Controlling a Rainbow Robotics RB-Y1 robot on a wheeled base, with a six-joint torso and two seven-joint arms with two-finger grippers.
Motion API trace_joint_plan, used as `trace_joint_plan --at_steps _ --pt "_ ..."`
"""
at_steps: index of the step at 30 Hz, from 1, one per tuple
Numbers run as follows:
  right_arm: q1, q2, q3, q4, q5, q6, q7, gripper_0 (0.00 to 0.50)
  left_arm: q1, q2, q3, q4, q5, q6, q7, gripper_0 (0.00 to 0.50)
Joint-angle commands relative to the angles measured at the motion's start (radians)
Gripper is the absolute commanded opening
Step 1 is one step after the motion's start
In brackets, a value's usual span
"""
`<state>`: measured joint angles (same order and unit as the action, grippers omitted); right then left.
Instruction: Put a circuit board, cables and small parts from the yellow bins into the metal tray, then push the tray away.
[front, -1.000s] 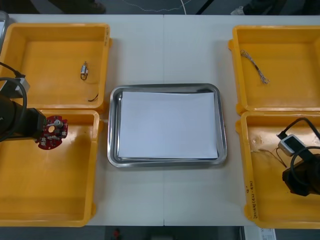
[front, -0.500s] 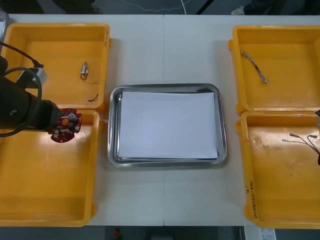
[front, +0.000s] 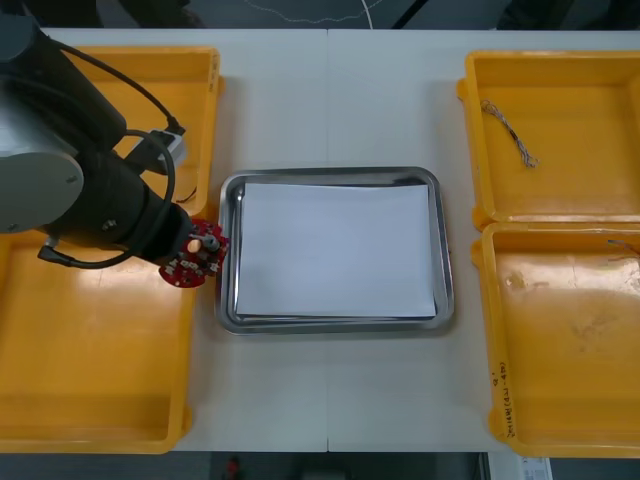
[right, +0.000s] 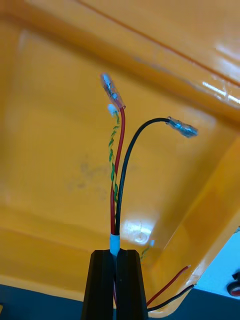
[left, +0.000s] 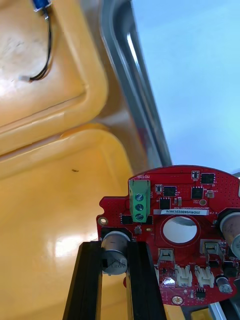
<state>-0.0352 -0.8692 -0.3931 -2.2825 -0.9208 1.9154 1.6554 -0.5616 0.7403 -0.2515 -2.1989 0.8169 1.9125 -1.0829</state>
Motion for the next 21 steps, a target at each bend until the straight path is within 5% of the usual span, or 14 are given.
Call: trace_joint_plan --at_steps 1,10,21 --pt "-0.058 0.009 -0.023 -0.031 -0.032 0.004 -0.012 0.0 -0.101 -0.05 -0.063 0.018 0.008 0.007 0.032 0.0" --pt "-0.103 0.009 0.046 -0.055 -0.047 0.004 -0.009 0.0 -0.178 -0.137 -0.2 0.126 -0.048 0.002 0.035 0.001" --pt "-0.129 -0.014 0.106 -0.075 -0.078 0.004 -0.008 0.0 -0.195 -0.16 -0.362 0.258 -0.131 -0.173 0.034 0.002"
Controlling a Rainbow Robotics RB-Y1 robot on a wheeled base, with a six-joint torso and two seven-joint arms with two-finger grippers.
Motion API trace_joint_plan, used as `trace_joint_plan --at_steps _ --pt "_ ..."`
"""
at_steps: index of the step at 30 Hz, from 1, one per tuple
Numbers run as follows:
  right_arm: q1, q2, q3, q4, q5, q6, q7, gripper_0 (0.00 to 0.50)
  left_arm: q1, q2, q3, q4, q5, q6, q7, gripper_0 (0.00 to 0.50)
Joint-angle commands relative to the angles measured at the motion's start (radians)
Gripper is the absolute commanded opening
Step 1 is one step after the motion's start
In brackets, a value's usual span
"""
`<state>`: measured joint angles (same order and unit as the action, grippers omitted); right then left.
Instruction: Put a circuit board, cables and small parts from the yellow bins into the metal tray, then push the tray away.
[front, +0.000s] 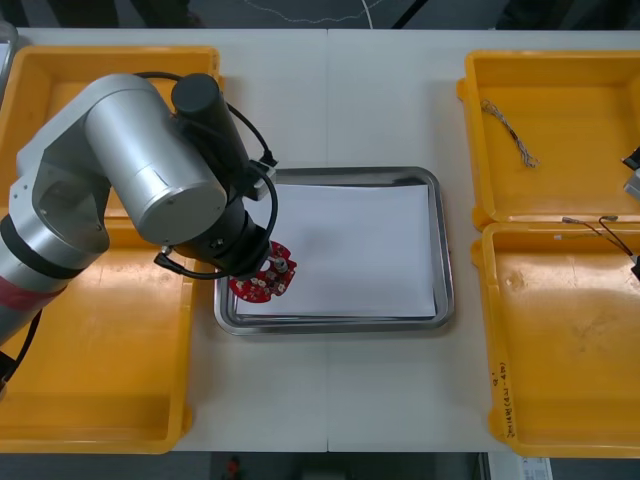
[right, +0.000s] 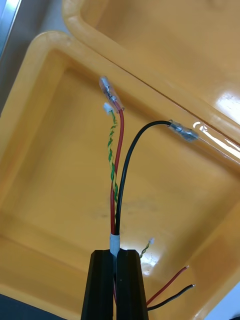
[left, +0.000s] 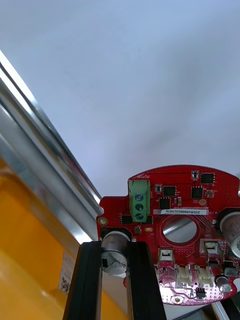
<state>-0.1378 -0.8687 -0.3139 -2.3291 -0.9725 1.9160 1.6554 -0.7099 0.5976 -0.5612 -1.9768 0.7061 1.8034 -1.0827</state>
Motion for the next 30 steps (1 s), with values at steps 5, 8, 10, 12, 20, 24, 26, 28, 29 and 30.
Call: trace_joint_plan --at_steps 5,8,10,12,20,24,26,28,29,30 --pt "-0.035 -0.041 0.035 -0.03 -0.087 0.004 -0.014 0.0 -0.049 -0.024 -0.089 0.098 -0.034 -0.131 0.03 0.001" --pt "-0.039 -0.055 0.035 -0.029 -0.11 0.004 -0.009 0.0 -0.051 -0.033 -0.1 0.128 -0.05 -0.15 0.027 0.002" --pt "-0.037 -0.065 0.036 -0.029 -0.114 0.004 -0.008 0.0 -0.054 -0.038 -0.108 0.139 -0.06 -0.153 0.024 0.0" --pt "-0.037 -0.072 0.036 -0.03 -0.115 0.004 -0.006 0.0 -0.056 -0.038 -0.117 0.139 -0.071 -0.154 0.024 0.003" --pt "-0.039 -0.079 0.038 -0.03 -0.107 0.004 -0.006 0.0 -0.054 -0.038 -0.126 0.156 -0.071 -0.165 0.024 0.007" --pt "-0.04 -0.079 0.039 -0.03 -0.115 0.004 -0.006 0.0 -0.054 -0.038 -0.126 0.159 -0.07 -0.167 0.029 0.24" --pt "-0.042 -0.078 0.039 -0.03 -0.114 0.004 -0.006 0.0 -0.054 -0.038 -0.126 0.159 -0.07 -0.167 0.03 0.364" --pt "-0.042 -0.078 0.039 -0.029 -0.115 0.004 -0.006 0.0 -0.054 -0.038 -0.126 0.159 -0.065 -0.167 0.032 0.5" --pt "-0.042 -0.078 0.038 -0.029 -0.114 0.004 -0.006 0.0 -0.054 -0.038 -0.128 0.159 -0.065 -0.167 0.032 0.5" --pt "-0.042 -0.079 0.039 -0.029 -0.114 0.004 -0.006 0.0 -0.056 -0.039 -0.126 0.159 -0.06 -0.167 0.033 0.5"
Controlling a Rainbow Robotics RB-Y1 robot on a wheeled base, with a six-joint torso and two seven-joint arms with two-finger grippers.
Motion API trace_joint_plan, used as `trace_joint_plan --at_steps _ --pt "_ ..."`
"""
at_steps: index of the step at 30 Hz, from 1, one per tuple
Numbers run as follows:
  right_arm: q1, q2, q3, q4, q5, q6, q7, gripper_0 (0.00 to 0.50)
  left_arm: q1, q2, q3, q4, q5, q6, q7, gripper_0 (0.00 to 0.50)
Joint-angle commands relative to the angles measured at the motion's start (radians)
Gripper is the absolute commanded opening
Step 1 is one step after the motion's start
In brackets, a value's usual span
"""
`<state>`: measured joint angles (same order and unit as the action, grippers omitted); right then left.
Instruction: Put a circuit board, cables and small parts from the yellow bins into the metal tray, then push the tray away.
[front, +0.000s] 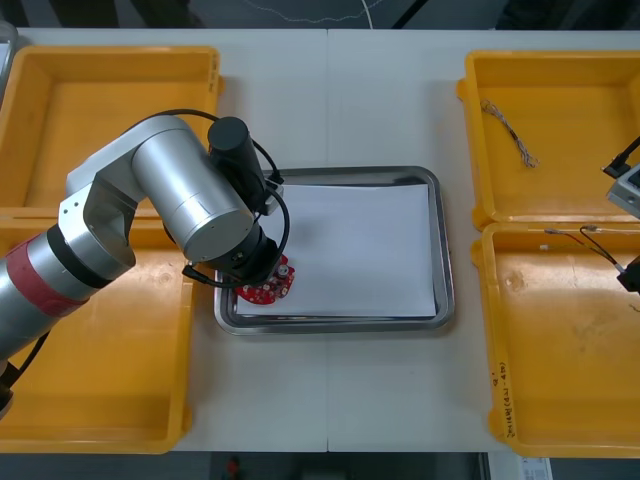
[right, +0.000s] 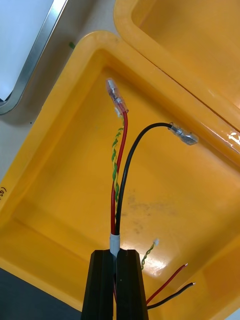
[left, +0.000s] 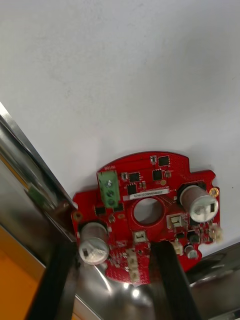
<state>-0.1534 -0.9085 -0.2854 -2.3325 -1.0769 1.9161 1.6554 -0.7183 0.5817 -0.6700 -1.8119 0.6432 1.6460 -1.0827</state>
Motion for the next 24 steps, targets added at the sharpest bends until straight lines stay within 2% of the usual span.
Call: trace_joint_plan --at_steps 1,7,14,24 --pt "-0.026 -0.039 0.011 -0.027 -0.008 0.004 -0.006 0.0 -0.047 -0.023 -0.017 -0.006 0.004 -0.009 0.035 0.5" --pt "-0.026 -0.038 0.011 -0.027 -0.006 0.004 -0.011 0.0 -0.052 -0.023 -0.017 -0.014 0.009 -0.008 0.041 0.5" --pt "-0.026 -0.038 0.011 -0.027 0.006 0.004 -0.006 0.0 -0.076 -0.023 0.023 -0.043 0.013 0.048 0.053 0.5" --pt "-0.029 -0.038 0.011 -0.027 0.014 0.004 -0.006 0.0 -0.087 -0.023 0.198 -0.087 0.035 0.164 0.052 0.5"
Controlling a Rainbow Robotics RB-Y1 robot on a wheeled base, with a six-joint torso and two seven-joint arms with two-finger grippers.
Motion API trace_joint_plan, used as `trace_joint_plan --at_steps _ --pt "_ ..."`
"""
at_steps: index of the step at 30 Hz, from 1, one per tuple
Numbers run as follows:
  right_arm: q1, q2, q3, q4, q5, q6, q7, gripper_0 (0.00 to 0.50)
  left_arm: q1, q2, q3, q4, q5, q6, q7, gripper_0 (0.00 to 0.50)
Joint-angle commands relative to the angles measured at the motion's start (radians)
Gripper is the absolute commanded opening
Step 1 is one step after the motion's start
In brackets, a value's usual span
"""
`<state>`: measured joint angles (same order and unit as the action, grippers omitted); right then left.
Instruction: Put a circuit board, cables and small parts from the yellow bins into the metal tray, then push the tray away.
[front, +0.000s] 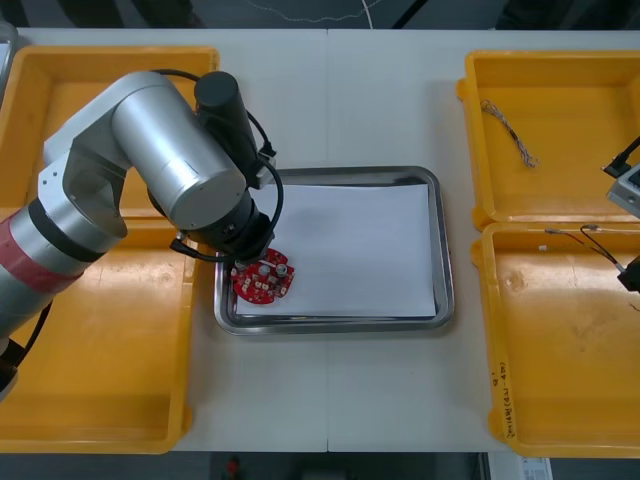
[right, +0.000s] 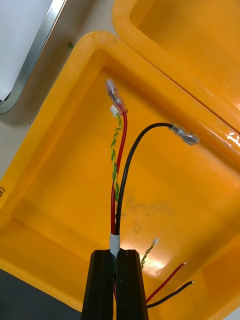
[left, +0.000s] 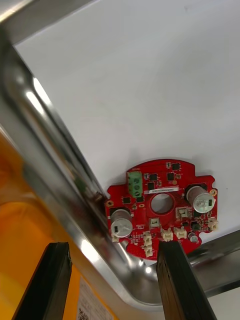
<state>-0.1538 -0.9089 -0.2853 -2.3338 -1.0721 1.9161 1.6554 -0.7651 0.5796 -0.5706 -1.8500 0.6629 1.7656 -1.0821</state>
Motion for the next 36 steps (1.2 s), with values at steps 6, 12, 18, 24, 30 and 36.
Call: trace_joint_plan --at_steps 6,12,18,24,30,36 --pt "-0.081 -0.048 0.06 -0.025 0.008 0.004 -0.006 0.0 -0.042 -0.007 0.227 -0.06 0.024 0.115 0.05 0.5" --pt "-0.173 -0.054 0.161 -0.025 0.027 0.004 -0.003 0.0 -0.04 0.032 0.318 -0.069 0.027 0.154 0.041 0.5" --pt "-0.303 -0.058 0.314 -0.024 0.05 0.004 -0.014 0.0 -0.042 0.069 0.393 -0.067 0.027 0.154 0.037 0.5" --pt "-0.437 -0.056 0.472 -0.024 0.078 0.004 -0.02 0.0 -0.042 0.108 0.442 -0.067 0.024 0.154 0.034 0.5" --pt "-0.53 -0.05 0.583 -0.025 0.078 0.004 -0.02 0.0 -0.042 0.143 0.474 -0.032 0.027 0.154 0.033 0.5" --pt "-0.576 -0.005 0.655 -0.025 0.069 0.004 -0.02 0.0 -0.042 0.155 0.525 0.032 0.021 0.154 0.01 0.5"
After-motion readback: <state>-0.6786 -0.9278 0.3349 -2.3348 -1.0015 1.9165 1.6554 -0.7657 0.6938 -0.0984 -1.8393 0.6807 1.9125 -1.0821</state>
